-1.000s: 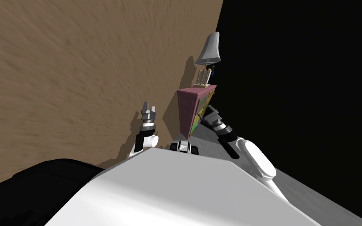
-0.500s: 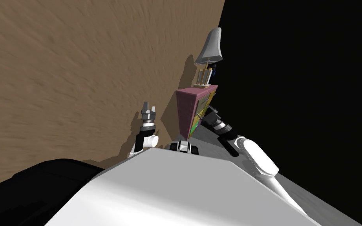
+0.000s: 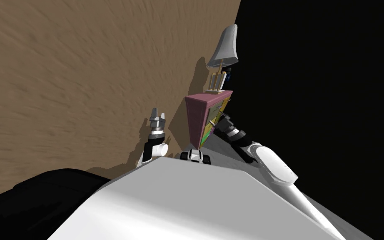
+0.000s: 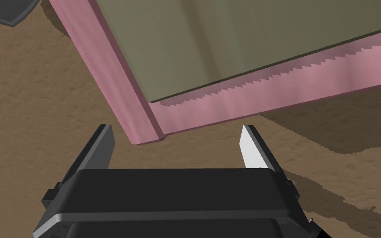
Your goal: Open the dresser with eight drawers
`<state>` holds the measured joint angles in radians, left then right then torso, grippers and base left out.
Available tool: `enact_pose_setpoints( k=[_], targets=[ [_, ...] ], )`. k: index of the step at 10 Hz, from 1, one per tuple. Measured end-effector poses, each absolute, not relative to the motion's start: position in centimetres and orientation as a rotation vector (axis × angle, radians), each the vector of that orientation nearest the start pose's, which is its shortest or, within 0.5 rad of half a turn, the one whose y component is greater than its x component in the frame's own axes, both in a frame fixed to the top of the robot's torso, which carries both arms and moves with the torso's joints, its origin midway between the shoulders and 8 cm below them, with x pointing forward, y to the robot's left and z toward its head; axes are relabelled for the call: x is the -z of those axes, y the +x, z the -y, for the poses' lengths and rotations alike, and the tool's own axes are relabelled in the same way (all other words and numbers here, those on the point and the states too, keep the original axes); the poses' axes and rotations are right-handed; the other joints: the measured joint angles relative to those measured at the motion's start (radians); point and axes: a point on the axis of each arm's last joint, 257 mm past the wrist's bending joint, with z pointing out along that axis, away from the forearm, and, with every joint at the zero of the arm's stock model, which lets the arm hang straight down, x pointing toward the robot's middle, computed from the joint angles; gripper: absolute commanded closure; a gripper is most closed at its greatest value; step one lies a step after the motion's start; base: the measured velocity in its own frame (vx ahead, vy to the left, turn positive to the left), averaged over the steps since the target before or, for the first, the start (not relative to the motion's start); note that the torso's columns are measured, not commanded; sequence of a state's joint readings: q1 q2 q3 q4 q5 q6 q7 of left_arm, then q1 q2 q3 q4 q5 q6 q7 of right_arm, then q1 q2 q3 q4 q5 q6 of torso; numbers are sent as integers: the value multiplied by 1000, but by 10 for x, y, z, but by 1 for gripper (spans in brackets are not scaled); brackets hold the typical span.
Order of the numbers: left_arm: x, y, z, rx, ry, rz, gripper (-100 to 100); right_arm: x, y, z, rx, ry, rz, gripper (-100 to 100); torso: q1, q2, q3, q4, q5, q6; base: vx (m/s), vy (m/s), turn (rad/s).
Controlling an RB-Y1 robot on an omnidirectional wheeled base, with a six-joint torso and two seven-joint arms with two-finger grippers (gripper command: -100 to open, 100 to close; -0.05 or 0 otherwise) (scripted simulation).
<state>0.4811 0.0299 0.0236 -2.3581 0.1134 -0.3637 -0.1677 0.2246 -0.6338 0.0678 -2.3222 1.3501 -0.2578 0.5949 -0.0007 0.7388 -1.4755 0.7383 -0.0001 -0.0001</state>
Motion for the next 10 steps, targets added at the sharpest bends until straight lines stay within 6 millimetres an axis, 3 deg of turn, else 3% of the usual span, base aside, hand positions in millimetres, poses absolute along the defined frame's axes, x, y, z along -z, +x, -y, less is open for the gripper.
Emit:
enact_pose_setpoints(
  k=[10],
  targets=[
    [-40,349,-293,1202,-669,-646,0,20,420,157,762,-1317,-640,-100,1,0,0,0,0,0,55,-61,57]
  ],
)
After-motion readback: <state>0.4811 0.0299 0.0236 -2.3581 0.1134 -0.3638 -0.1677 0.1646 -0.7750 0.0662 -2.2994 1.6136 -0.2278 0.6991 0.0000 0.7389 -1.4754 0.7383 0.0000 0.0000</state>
